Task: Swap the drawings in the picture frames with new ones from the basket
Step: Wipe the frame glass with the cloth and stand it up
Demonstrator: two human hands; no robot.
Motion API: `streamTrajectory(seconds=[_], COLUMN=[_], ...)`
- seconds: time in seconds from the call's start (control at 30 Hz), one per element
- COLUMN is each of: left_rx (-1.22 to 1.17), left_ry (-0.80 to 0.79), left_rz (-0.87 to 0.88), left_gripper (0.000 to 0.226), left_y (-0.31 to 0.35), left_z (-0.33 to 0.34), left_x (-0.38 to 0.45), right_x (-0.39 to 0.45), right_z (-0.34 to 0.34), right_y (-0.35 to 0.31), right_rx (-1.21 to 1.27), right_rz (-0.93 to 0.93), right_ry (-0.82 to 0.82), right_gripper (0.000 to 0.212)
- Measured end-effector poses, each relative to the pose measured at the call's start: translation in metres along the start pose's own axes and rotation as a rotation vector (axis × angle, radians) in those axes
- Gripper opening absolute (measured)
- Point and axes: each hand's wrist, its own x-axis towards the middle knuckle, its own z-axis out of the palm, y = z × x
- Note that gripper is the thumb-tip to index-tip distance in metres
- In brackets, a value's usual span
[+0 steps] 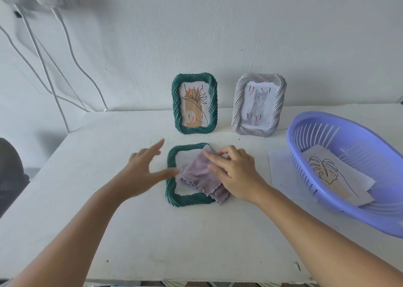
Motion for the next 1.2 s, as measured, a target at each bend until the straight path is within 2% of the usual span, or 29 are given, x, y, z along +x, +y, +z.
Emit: streamTrajectory(seconds=[0.1, 0.17, 0.4, 0.53, 0.67, 0.77, 0.93, 1.2], left_rx=[-0.017, 0.052, 0.111, 0.022, -0.081, -0.133, -0.057, 0.078], left_ry=[0.058, 0.041, -0.01, 0.052, 0.127, 0.218, 0.344, 0.32], left_rz=[0.068, 0.082, 0.07, 0.076, 0.033, -0.071, -0.213, -0.279], left_gripper=[0.078, 0.069, 0.073, 0.07, 0.07, 0.07, 0.07, 0.072], left_y=[0.03, 0.051, 0.072, 0.067, 0.04, 0.006, -0.048, -0.064], left_z=[0.016, 0.031, 0.053, 0.051, 0.031, 0.009, -0.016, -0.015], left_x=[0.01, 0.015, 0.025, 0.02, 0.009, -0.003, -0.029, -0.043], right_x=[-0.003, -0.003, -0.003, 0.0, 0.01, 0.015, 0.02, 0.019], right_z=[0.005, 0.008, 0.006, 0.003, 0.0, 0.002, 0.011, 0.015], right_y=[0.009, 0.011, 0.014, 0.013, 0.014, 0.009, 0.0, 0.0], right_rx=[-0.065, -0.074, -0.07, 0.022, 0.156, 0.08, -0.061, -0.112], right_rz=[0.051, 0.054, 0.05, 0.096, 0.216, 0.213, 0.24, 0.242], right_ry=[-0.068, -0.071, -0.082, -0.043, -0.004, -0.047, -0.061, -0.034], right_gripper=[0.053, 0.055, 0.061, 0.05, 0.054, 0.055, 0.059, 0.063])
